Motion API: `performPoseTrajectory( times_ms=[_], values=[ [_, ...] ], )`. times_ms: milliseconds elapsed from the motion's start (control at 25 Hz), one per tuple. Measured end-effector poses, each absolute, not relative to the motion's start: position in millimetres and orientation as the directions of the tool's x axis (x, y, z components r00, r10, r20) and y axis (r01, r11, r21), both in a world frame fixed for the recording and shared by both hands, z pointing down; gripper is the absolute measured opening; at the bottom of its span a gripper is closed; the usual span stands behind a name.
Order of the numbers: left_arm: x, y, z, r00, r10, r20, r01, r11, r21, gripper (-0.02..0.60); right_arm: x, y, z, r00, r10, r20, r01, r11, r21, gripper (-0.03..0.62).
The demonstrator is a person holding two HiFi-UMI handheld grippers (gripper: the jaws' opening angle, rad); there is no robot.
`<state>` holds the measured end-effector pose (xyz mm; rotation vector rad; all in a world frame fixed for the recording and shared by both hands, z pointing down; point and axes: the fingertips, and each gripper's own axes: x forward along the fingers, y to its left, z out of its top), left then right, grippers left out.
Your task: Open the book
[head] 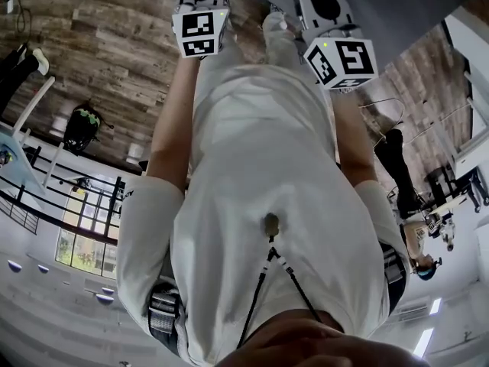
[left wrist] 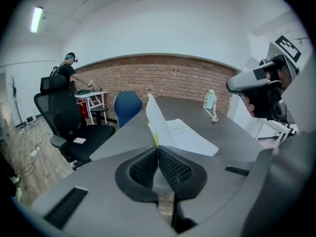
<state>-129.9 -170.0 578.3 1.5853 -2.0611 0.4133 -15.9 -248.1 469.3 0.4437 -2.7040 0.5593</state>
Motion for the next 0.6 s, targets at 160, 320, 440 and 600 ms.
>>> performPoseTrajectory(
  times_ms=[160,320,440,600],
  values=[
    [-141.5,-161.3,579.3,-0.22,-0.798,0.561,-0.952,0.3,0.054,0.025,-23.4,-244.6,470.4,-0.896,-0.212,0.39,-0.349,0.88,-0.322,0.037],
    [-150.2,-153.4,580.0,-0.24,-0.791,0.563,-0.945,0.324,0.052,0.025,-31.9,-240.4,471.4,-0.899,-0.192,0.394,-0.33,0.887,-0.322,0.037],
    [-153.2,-147.1,582.5,-0.25,-0.786,0.566,-0.941,0.335,0.05,0.025,-38.9,-236.7,472.7,-0.902,-0.177,0.394,-0.316,0.893,-0.321,0.037],
    [-156.4,-137.6,587.0,-0.259,-0.779,0.572,-0.934,0.352,0.057,0.025,-45.6,-231.7,474.1,-0.904,-0.164,0.395,-0.303,0.897,-0.321,0.037]
  ],
)
